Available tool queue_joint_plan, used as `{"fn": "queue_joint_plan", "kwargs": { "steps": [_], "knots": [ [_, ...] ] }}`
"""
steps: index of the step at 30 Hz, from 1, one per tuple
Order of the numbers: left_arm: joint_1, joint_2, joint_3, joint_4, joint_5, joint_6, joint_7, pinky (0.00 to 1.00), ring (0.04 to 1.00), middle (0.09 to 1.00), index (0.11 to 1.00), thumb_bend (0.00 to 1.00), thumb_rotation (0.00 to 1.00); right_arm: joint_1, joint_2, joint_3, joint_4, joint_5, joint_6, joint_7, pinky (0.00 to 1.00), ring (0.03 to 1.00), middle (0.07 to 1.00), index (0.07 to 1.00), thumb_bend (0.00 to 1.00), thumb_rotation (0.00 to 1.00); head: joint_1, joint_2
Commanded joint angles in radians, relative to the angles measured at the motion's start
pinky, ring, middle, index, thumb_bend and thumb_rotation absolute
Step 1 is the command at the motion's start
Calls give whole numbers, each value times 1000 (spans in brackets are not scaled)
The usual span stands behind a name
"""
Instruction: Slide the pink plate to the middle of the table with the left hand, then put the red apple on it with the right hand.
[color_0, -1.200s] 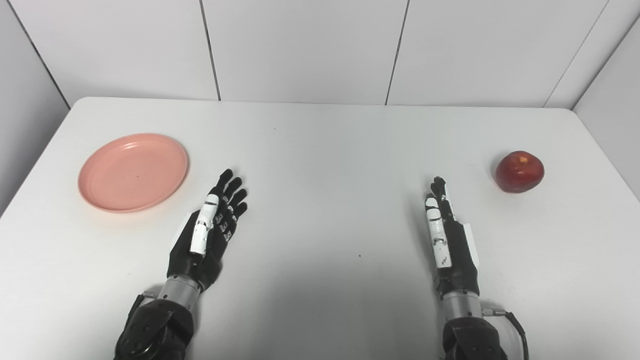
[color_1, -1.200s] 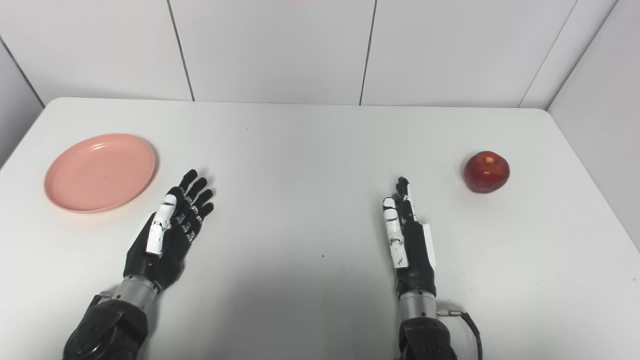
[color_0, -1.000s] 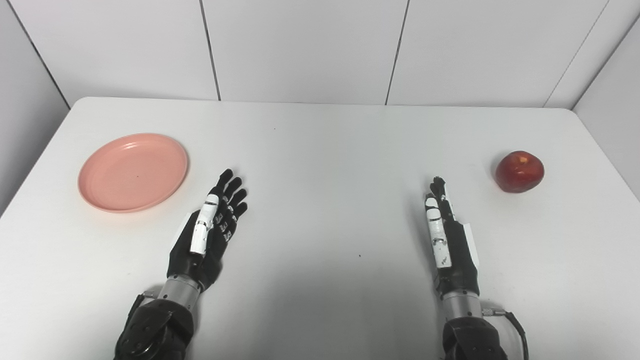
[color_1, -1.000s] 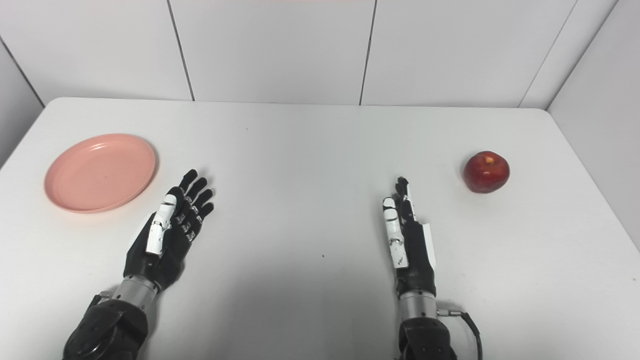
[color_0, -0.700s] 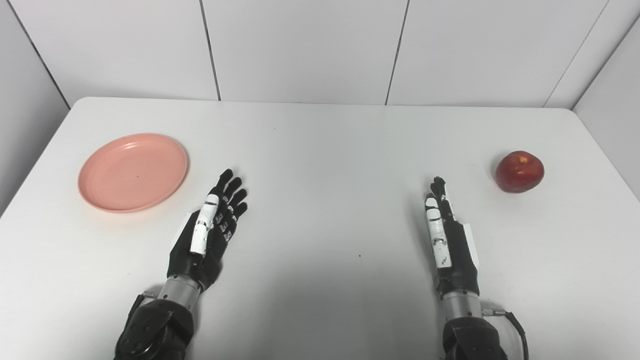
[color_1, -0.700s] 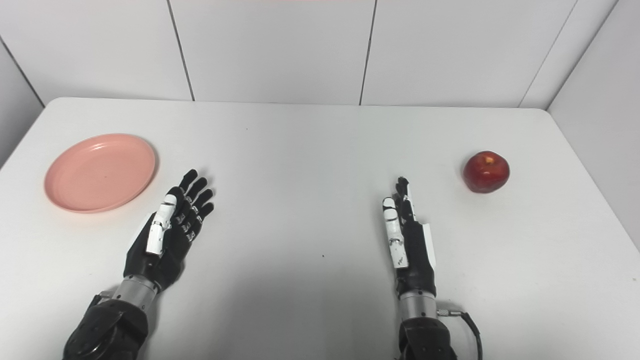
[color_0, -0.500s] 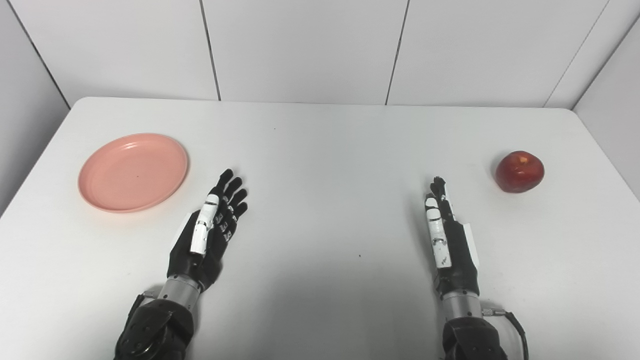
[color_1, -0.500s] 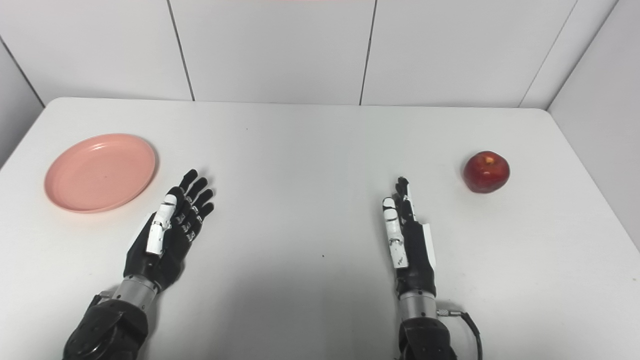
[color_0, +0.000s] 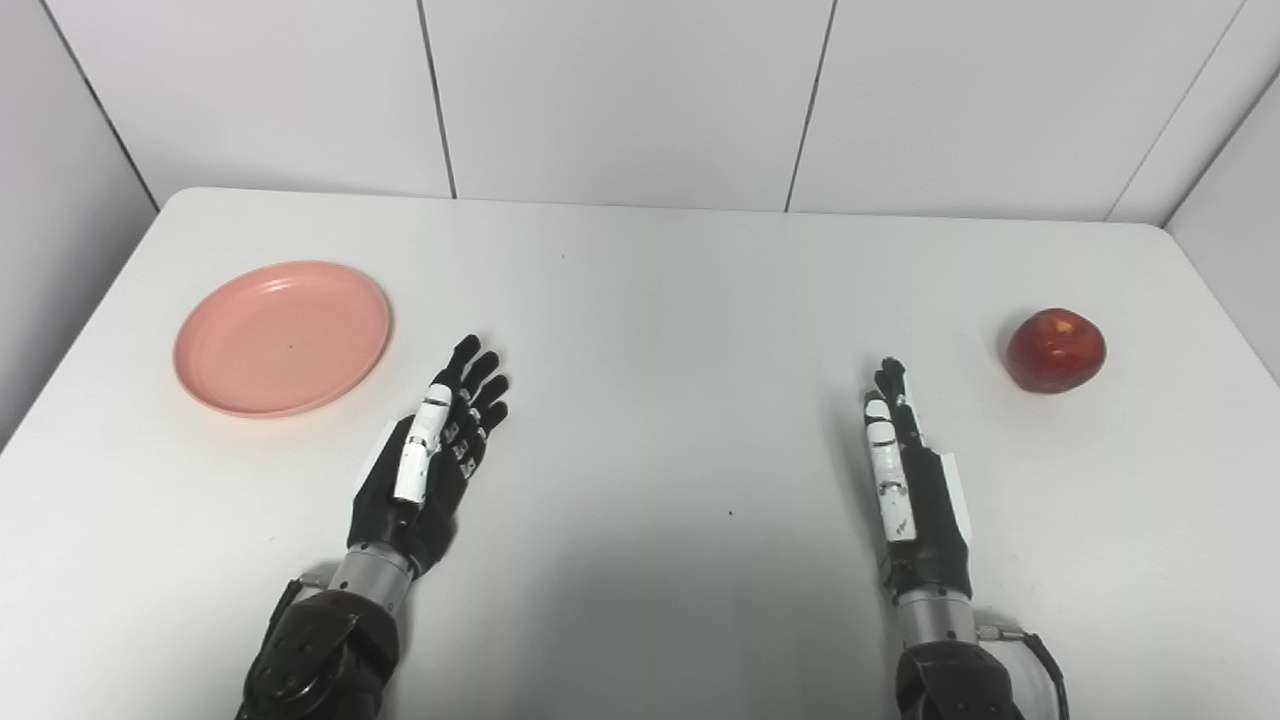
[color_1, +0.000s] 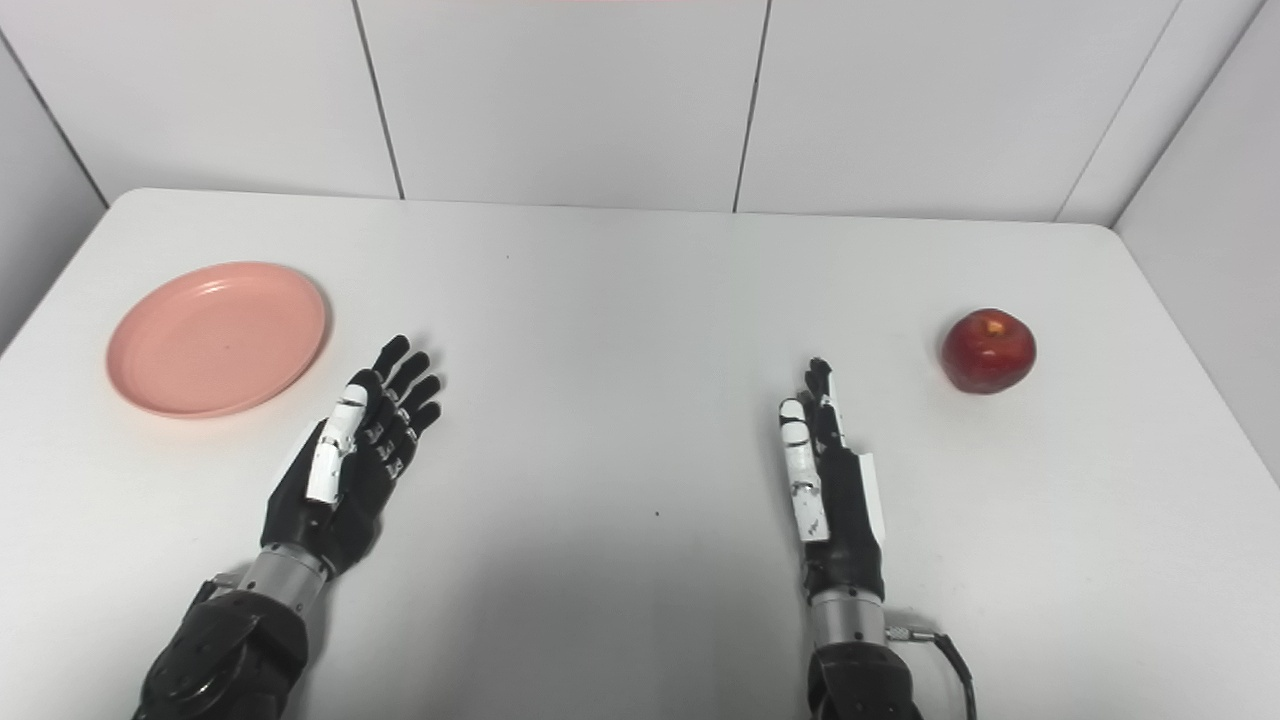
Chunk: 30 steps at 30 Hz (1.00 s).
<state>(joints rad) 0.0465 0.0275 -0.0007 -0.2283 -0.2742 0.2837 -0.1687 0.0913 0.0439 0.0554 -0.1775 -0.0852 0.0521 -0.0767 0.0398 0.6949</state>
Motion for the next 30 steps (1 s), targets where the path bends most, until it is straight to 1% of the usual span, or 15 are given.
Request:
{"fn": "queue_joint_plan", "kwargs": {
  "steps": [1, 3, 4, 5, 6, 9, 10, 11, 12, 13, 14, 17, 22, 28, 30],
  "knots": [
    [27, -10, -14, -27, 11, -21, 3, 1000, 977, 982, 968, 362, 1000, 16, -2, -1, -6, 18, -20, 15, 1000, 982, 995, 994, 257, 1000, 22, -5],
    [29, -11, -22, -23, 18, -28, 2, 1000, 979, 983, 970, 373, 1000, 16, -6, -5, -3, 26, -25, 21, 1000, 985, 997, 996, 255, 1000, 42, -12],
    [29, -14, -26, -19, 20, -33, 2, 1000, 981, 985, 974, 374, 1000, 17, -11, -7, -2, 30, -27, 25, 1000, 989, 1000, 999, 259, 1000, 64, -19],
    [30, -16, -28, -17, 22, -36, 2, 1000, 982, 985, 975, 373, 1000, 17, -14, -8, -1, 32, -29, 28, 1000, 990, 1000, 1000, 262, 1000, 64, -19],
    [31, -22, -32, -14, 26, -39, 4, 1000, 982, 986, 976, 373, 1000, 18, -19, -10, 3, 35, -38, 31, 1000, 991, 1000, 1000, 263, 1000, 88, -31],
    [36, -36, -45, -6, 37, -49, 17, 1000, 973, 977, 966, 368, 1000, 20, -28, -19, 21, 46, -66, 40, 1000, 992, 1000, 1000, 230, 1000, 115, -50],
    [36, -38, -50, -1, 41, -55, 21, 998, 971, 976, 963, 367, 1000, 19, -32, -22, 31, 54, -80, 45, 1000, 992, 1000, 1000, 231, 1000, 128, -59],
    [37, -39, -54, 3, 44, -59, 24, 996, 969, 975, 963, 367, 1000, 19, -34, -25, 39, 59, -90, 49, 1000, 992, 1000, 1000, 231, 1000, 128, -59],
    [38, -42, -59, 8, 48, -64, 28, 995, 969, 974, 962, 367, 1000, 18, -37, -28, 46, 67, -101, 56, 1000, 993, 1000, 1000, 231, 1000, 155, -74],
    [39, -44, -63, 12, 50, -68, 30, 991, 965, 971, 958, 364, 1000, 18, -39, -30, 51, 72, -107, 60, 1000, 993, 1000, 1000, 237, 1000, 155, -74],
    [40, -48, -68, 14, 51, -70, 33, 989, 964, 970, 957, 362, 1000, 19, -41, -33, 52, 78, -105, 65, 1000, 992, 1000, 1000, 239, 1000, 175, -82],
    [42, -53, -84, 18, 61, -78, 43, 983, 958, 964, 952, 356, 1000, 20, -48, -40, 51, 93, -97, 76, 1000, 1000, 1000, 1000, 213, 1000, 202, -97],
    [44, -61, -102, 23, 72, -79, 68, 965, 948, 953, 937, 351, 1000, 22, -61, -42, 63, 100, -126, 84, 1000, 1000, 1000, 1000, 180, 1000, 229, -115],
    [44, -63, -120, 29, 79, -82, 86, 964, 950, 956, 935, 359, 1000, 22, -71, -41, 65, 120, -131, 96, 1000, 1000, 1000, 1000, 178, 1000, 265, -133],
    [44, -62, -121, 31, 76, -88, 84, 967, 952, 956, 937, 360, 1000, 22, -70, -43, 67, 128, -132, 99, 1000, 1000, 1000, 1000, 170, 1000, 260, -134]
  ]
}}
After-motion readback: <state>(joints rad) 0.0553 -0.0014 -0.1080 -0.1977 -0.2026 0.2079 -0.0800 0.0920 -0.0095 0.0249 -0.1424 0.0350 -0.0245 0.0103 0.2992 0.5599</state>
